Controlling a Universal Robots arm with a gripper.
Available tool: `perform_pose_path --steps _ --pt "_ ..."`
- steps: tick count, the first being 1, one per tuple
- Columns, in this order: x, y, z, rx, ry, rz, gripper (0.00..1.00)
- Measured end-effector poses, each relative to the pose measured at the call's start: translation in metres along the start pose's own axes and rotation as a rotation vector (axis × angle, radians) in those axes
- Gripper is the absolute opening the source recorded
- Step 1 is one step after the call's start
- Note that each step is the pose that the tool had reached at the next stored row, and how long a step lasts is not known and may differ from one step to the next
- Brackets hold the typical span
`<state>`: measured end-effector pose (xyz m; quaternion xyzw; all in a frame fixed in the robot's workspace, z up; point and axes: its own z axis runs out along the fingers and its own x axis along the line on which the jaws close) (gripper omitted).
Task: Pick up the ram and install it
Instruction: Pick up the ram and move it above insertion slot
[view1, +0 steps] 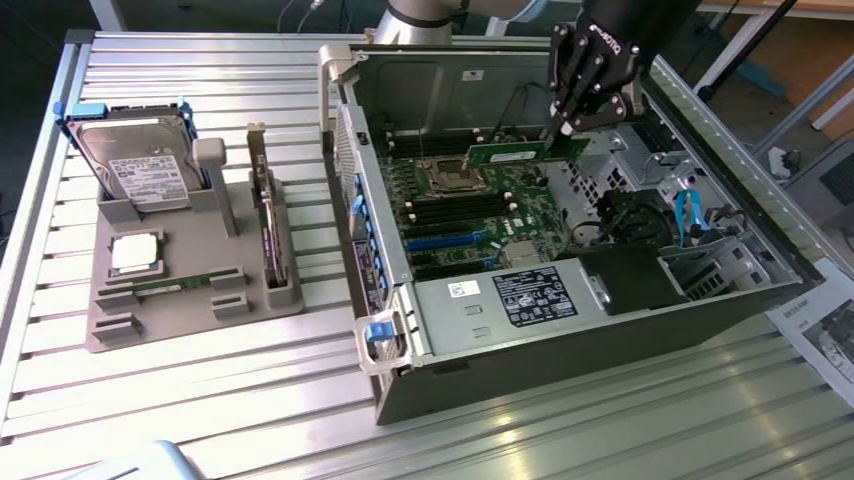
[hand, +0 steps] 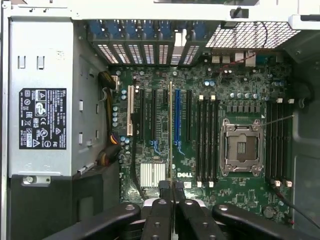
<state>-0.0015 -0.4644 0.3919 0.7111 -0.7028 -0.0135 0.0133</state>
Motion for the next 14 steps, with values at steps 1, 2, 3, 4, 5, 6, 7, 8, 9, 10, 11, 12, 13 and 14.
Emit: perform_pose_path --steps 1,2,3,4,5,6,7,8,9,10,11,12,13,14 --pt "-0.006 -0.0001 0.0001 0.0000 0.0000 0.000 0.12" --pt "-0.011 -0.0002 0.0001 0.0000 0.0000 0.000 0.12" --pt "-0.013 -0.0002 0.0001 0.0000 0.0001 0.000 0.12" --pt "-0.016 -0.0002 0.0002 0.0000 0.0000 0.000 0.12" --pt "-0.021 -0.0003 0.0003 0.0000 -0.0001 0.000 0.12" --pt "-0.023 -0.0003 0.0003 0.0000 0.0000 0.000 0.12" --pt "-0.025 -0.0003 0.0003 0.0000 0.0000 0.000 0.12" --pt "-0.028 -0.0004 0.0003 0.0000 0.0001 0.000 0.12" --pt "-0.030 -0.0004 0.0004 0.0000 0.0000 0.000 0.12" --pt "-0.032 -0.0004 0.0004 0.0000 0.0000 0.000 0.12" --pt "-0.033 -0.0005 0.0004 0.0000 0.0000 0.000 0.12" --pt "-0.033 -0.0005 0.0004 0.0000 0.0001 0.000 0.12" --pt "-0.033 -0.0005 0.0004 0.0000 0.0000 0.000 0.12" --pt "-0.033 -0.0005 0.0004 0.0000 0.0000 0.000 0.12"
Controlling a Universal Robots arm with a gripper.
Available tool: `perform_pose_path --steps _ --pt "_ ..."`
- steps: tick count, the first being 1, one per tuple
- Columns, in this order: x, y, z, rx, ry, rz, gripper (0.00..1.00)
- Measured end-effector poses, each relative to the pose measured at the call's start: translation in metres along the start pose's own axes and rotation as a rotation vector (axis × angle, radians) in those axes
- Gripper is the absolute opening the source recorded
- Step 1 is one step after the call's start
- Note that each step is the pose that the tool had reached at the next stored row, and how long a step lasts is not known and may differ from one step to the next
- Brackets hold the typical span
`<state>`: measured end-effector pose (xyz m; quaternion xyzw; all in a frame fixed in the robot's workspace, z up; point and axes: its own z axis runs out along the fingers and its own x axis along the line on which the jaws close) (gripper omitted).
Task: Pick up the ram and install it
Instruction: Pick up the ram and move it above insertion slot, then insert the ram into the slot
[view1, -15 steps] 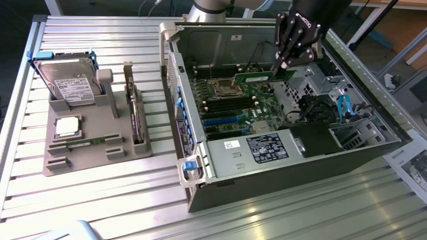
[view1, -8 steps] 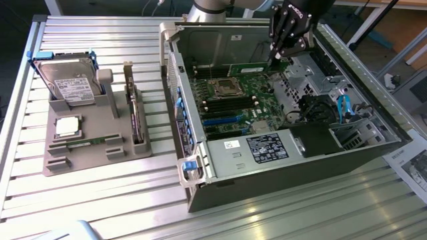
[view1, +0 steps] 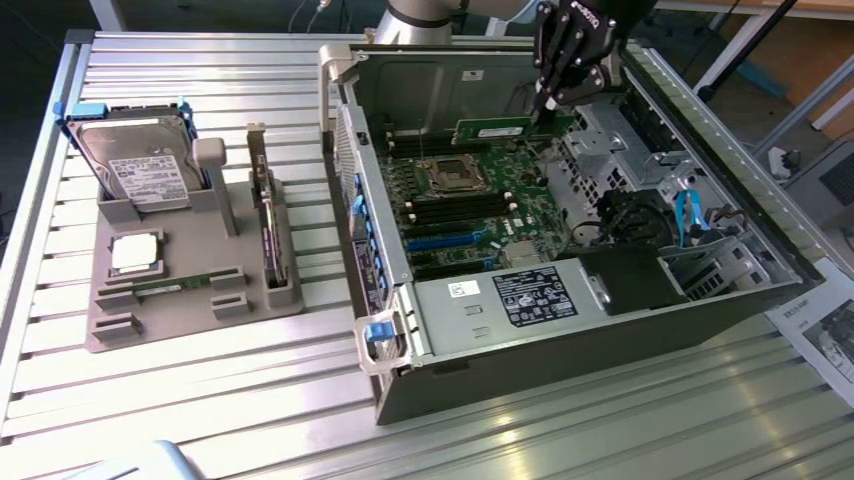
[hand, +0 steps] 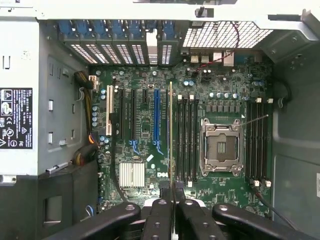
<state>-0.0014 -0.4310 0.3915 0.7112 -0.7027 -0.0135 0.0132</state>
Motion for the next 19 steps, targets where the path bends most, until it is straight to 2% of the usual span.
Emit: perform_pose_path --steps 3,5,8,15,19 --pt "0.000 0.0000 0.0002 0.0000 -0.0003 0.000 0.12" --pt "0.000 0.0000 0.0019 0.0001 -0.0044 0.000 0.12" --pt "0.000 -0.0001 0.0049 0.0001 -0.0066 0.000 0.12" --pt "0.000 -0.0006 0.0176 0.0001 -0.0073 0.000 0.12" --pt "0.000 -0.0007 0.0183 0.0001 -0.0076 0.000 0.12"
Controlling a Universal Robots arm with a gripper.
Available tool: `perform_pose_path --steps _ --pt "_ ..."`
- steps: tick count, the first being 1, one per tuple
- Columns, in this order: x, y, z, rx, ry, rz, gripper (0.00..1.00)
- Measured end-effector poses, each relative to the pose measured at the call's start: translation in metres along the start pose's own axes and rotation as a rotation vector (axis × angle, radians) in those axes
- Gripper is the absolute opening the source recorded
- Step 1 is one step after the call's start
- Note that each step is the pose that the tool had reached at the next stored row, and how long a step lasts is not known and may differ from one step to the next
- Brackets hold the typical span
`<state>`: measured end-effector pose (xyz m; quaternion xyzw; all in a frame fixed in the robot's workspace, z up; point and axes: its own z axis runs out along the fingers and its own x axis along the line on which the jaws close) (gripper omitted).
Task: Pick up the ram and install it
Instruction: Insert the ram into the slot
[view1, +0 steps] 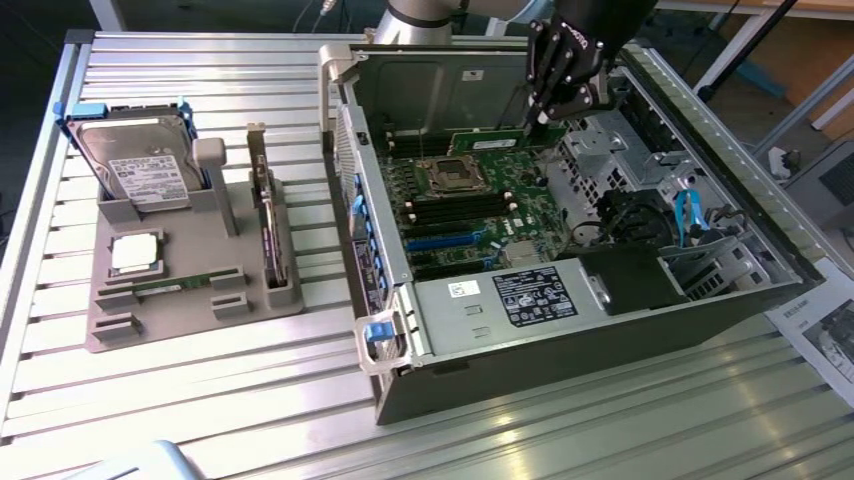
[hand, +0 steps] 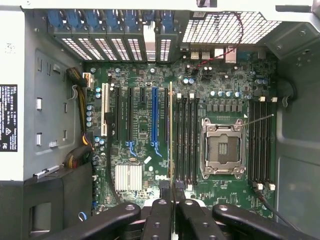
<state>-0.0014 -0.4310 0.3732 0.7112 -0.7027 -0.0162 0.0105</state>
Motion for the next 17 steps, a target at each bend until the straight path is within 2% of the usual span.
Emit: perform_pose_path --steps 17 --pt "-0.0032 -0.0001 0.0006 0.0000 -0.0005 0.000 0.12"
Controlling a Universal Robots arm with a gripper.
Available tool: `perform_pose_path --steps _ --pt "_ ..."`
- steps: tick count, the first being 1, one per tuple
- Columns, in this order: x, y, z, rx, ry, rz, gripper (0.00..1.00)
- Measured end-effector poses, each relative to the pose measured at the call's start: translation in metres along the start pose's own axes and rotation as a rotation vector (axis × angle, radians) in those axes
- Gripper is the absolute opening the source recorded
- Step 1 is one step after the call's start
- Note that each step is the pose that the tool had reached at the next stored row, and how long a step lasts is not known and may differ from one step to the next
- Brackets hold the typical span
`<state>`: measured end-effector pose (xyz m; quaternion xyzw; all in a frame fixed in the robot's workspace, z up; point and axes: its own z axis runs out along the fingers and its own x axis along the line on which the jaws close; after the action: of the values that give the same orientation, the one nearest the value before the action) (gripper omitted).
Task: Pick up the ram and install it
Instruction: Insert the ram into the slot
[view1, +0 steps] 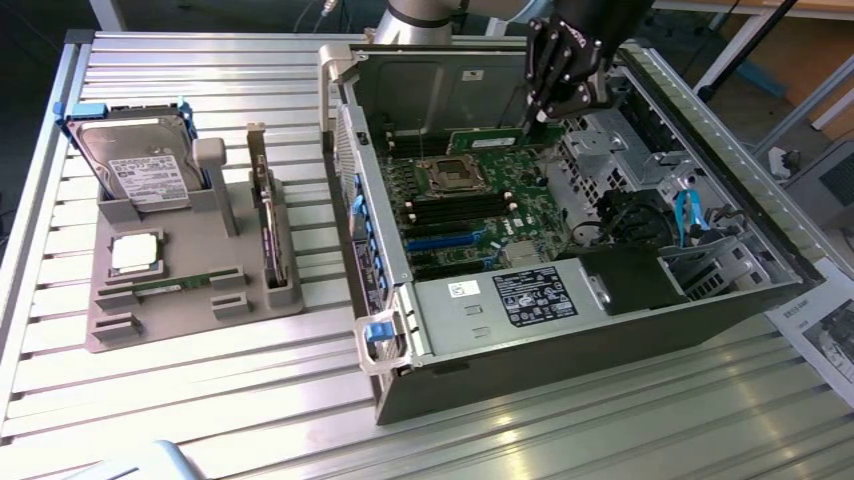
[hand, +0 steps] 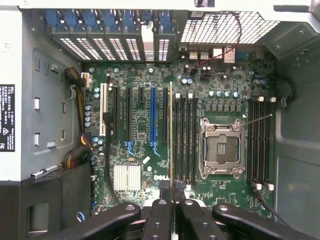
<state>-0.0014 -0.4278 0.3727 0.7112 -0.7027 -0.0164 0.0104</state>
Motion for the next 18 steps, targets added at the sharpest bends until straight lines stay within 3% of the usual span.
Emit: perform_pose_path --steps 18 --pt "-0.0106 -0.0002 0.0018 0.0000 0.0001 0.000 0.12"
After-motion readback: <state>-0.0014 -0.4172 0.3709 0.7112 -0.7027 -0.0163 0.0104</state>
